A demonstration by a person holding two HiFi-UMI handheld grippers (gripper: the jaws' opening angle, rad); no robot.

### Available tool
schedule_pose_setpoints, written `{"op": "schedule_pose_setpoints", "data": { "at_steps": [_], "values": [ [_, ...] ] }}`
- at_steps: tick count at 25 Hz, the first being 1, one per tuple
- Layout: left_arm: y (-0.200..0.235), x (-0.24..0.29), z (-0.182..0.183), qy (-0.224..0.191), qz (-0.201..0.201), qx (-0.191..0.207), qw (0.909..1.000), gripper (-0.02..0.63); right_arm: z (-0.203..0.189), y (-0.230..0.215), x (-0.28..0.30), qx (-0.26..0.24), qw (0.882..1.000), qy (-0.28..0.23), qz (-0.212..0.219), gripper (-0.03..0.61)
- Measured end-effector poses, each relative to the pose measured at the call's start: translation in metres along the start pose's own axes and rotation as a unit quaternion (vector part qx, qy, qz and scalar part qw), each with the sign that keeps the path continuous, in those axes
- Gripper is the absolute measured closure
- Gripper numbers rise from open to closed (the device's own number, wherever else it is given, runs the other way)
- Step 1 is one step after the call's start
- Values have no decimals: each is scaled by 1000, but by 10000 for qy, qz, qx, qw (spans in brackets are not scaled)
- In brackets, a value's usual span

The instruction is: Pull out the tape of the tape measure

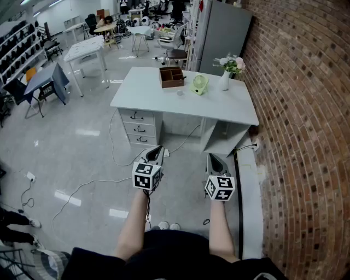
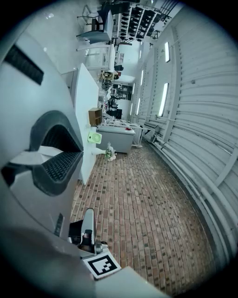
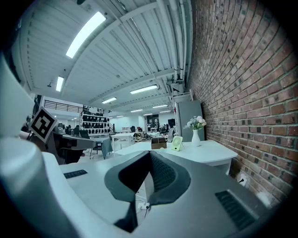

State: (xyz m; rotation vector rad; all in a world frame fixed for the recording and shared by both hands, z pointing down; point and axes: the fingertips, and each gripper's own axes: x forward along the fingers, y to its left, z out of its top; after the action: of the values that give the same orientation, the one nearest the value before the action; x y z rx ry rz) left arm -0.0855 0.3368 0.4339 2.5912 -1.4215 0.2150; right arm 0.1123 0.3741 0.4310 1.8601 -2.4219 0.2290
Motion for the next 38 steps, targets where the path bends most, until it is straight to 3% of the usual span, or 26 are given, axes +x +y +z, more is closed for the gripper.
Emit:
{"op": "schedule_pose_setpoints", "data": {
  "at_steps": [21, 38],
  "values": [
    [23, 9, -6, 118, -68, -58, 9999, 592, 2, 12, 22, 86, 10000, -23, 10, 577],
    [64, 61, -10, 188, -280, -1, 9994, 592, 10, -15, 73, 398, 9980, -243, -427, 575]
  ]
}}
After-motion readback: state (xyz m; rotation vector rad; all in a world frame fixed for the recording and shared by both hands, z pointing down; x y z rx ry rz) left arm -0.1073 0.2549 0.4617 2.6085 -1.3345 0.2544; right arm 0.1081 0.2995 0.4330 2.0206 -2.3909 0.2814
